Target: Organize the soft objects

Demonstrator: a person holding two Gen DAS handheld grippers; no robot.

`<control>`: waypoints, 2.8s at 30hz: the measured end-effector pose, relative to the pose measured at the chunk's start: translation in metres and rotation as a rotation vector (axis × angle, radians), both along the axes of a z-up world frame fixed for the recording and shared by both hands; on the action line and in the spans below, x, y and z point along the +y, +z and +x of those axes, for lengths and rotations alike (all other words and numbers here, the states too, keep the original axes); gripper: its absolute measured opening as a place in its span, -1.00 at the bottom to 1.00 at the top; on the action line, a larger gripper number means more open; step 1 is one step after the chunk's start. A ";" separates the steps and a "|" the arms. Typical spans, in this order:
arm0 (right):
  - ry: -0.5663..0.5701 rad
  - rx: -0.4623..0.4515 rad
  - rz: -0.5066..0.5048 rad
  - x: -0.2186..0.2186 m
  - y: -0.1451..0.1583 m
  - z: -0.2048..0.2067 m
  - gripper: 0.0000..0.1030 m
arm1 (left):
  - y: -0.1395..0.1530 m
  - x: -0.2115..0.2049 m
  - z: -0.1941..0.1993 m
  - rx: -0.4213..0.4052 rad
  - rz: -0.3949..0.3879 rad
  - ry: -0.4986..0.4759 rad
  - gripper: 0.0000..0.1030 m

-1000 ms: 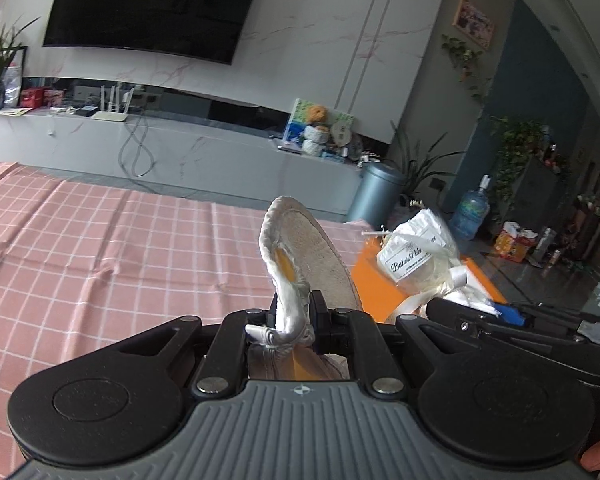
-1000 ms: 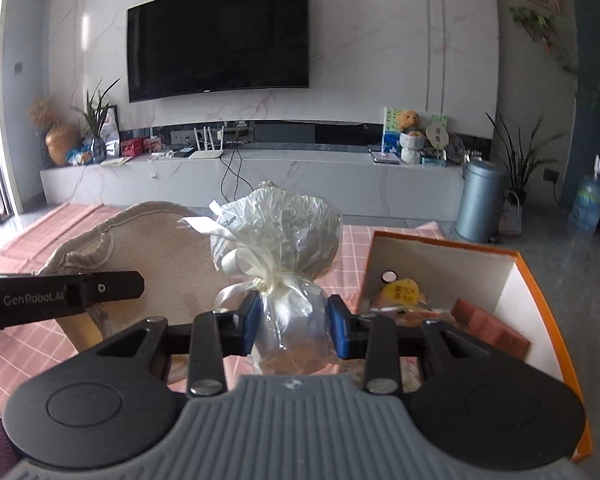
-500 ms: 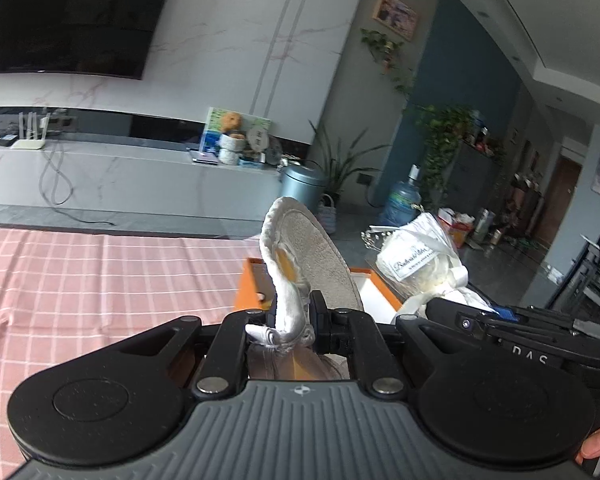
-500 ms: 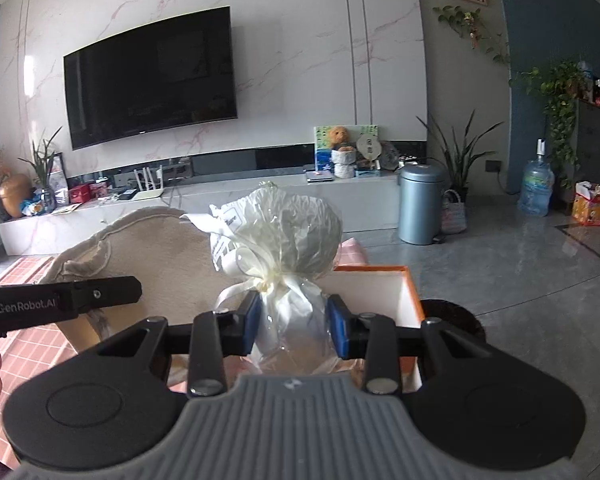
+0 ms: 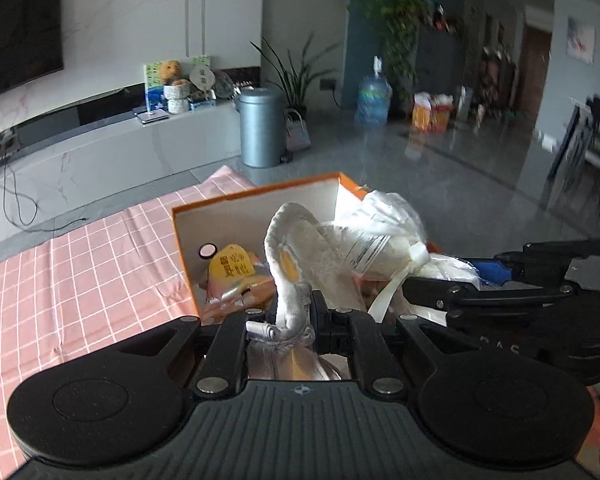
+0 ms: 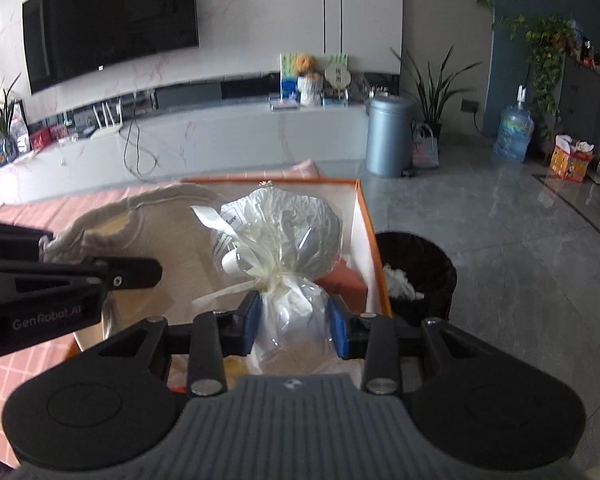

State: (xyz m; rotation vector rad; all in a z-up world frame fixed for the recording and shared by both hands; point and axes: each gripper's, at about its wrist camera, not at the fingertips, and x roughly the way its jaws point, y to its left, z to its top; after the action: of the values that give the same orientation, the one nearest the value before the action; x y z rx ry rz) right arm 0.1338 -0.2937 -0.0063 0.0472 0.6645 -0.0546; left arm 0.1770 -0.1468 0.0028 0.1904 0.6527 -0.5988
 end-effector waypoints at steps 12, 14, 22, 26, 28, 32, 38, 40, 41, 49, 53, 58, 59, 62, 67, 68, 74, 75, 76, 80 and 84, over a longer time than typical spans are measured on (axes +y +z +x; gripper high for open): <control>0.026 0.109 -0.018 -0.010 -0.024 0.021 -0.28 | -0.027 -0.024 0.010 0.056 0.115 -0.080 -0.70; 0.029 0.124 -0.017 -0.009 -0.027 0.023 -0.27 | -0.030 -0.025 0.013 0.064 0.133 -0.078 -0.68; 0.044 0.139 -0.072 0.002 -0.031 0.027 -0.18 | -0.037 -0.027 0.012 0.065 0.182 -0.098 -0.39; 0.044 0.129 -0.092 0.003 -0.029 0.024 -0.09 | -0.036 -0.026 0.012 0.056 0.192 -0.081 0.08; 0.039 0.123 -0.102 0.004 -0.028 0.021 0.05 | -0.035 -0.023 0.012 0.043 0.196 -0.058 0.29; 0.034 0.112 -0.091 0.003 -0.024 0.015 0.16 | -0.029 -0.014 0.009 0.040 0.173 -0.043 0.43; 0.011 0.070 -0.091 0.001 -0.012 0.001 0.46 | -0.013 -0.004 0.000 0.007 0.159 -0.050 0.59; 0.008 0.053 -0.087 0.002 -0.007 -0.005 0.48 | -0.006 0.000 -0.004 -0.009 0.140 -0.043 0.60; 0.005 0.046 -0.089 0.003 -0.004 -0.008 0.49 | -0.003 0.003 -0.007 -0.020 0.134 -0.039 0.61; 0.009 -0.041 -0.096 0.016 0.018 -0.034 0.63 | 0.027 0.025 -0.029 -0.109 0.057 -0.004 0.64; 0.008 -0.105 -0.095 0.023 0.034 -0.049 0.63 | 0.041 0.036 -0.043 -0.183 0.010 0.009 0.64; -0.015 -0.224 -0.087 0.035 0.053 -0.078 0.70 | 0.053 0.055 -0.062 -0.238 -0.085 0.037 0.64; -0.023 -0.253 -0.084 0.037 0.056 -0.084 0.72 | 0.054 0.060 -0.067 -0.260 -0.101 0.055 0.65; -0.046 -0.350 -0.075 0.045 0.064 -0.104 0.87 | 0.056 0.071 -0.081 -0.330 -0.128 0.114 0.77; -0.047 -0.428 -0.076 0.065 0.065 -0.125 0.95 | 0.058 0.087 -0.099 -0.370 -0.156 0.170 0.87; -0.037 -0.429 -0.074 0.070 0.064 -0.128 0.95 | 0.058 0.091 -0.103 -0.385 -0.152 0.193 0.91; 0.001 -0.373 -0.051 0.092 0.048 -0.133 0.95 | 0.043 0.104 -0.130 -0.442 -0.078 0.317 1.00; 0.002 -0.360 -0.043 0.095 0.045 -0.133 0.95 | 0.040 0.106 -0.132 -0.436 -0.062 0.336 1.00; 0.000 -0.348 -0.037 0.098 0.042 -0.132 0.95 | 0.037 0.107 -0.132 -0.428 -0.050 0.352 1.00; -0.030 -0.329 -0.028 0.104 0.031 -0.128 0.95 | 0.027 0.119 -0.131 -0.376 -0.090 0.417 1.00; -0.034 -0.294 -0.026 0.112 0.022 -0.121 0.95 | 0.016 0.134 -0.116 -0.280 -0.162 0.411 1.00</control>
State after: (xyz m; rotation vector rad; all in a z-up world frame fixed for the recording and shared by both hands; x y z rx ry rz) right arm 0.0125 -0.1813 0.0159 0.0401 0.3693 -0.0870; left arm 0.0607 -0.0133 0.0188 -0.0146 0.3541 -0.2203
